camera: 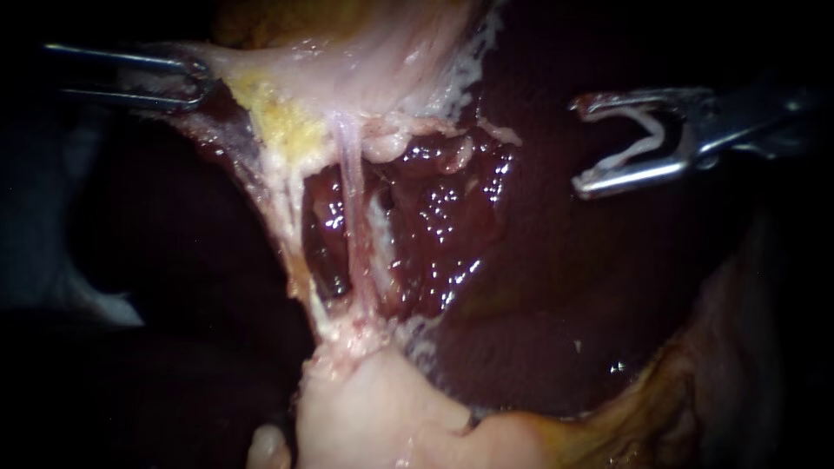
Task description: Clipping first clip left tube
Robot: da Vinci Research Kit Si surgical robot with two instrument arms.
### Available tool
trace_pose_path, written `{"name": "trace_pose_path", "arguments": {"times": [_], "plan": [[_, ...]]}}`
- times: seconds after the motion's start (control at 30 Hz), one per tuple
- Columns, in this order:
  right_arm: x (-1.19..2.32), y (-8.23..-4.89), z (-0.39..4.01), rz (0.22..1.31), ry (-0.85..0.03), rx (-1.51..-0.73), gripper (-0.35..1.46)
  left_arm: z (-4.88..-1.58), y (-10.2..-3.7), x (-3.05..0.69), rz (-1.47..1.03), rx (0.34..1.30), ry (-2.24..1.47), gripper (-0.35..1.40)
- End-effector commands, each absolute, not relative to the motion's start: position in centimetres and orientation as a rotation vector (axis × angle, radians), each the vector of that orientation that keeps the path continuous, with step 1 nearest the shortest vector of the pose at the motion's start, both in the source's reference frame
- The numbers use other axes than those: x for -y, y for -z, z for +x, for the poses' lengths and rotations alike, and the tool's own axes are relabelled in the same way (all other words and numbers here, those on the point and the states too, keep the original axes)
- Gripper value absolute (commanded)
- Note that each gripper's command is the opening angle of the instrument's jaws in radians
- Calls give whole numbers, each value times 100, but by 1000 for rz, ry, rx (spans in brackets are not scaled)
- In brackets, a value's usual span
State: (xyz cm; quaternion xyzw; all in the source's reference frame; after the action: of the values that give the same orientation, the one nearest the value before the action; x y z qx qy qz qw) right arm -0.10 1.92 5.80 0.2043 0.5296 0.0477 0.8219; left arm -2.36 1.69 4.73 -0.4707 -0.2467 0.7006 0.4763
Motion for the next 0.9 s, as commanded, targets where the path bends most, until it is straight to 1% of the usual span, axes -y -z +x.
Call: {"name": "trace_pose_path", "arguments": {"times": [0.03, 0.2, 0.33, 0.67, 0.9], "plan": [[-187, -582, -4, 442, -98, -1128, 48, -237, -474, -170, -1149, 602, -1712, -35], [-160, -586, 29, 467, -83, -1132, 49, -239, -474, -170, -1149, 601, -1712, -35], [-143, -583, 54, 493, -70, -1138, 49, -240, -474, -170, -1149, 600, -1712, -35], [-117, -565, 103, 548, -41, -1159, 48, -239, -474, -170, -1149, 601, -1712, -35], [-100, -572, 138, 594, -53, -1164, 48, -238, -474, -170, -1149, 601, -1712, -35]]}}
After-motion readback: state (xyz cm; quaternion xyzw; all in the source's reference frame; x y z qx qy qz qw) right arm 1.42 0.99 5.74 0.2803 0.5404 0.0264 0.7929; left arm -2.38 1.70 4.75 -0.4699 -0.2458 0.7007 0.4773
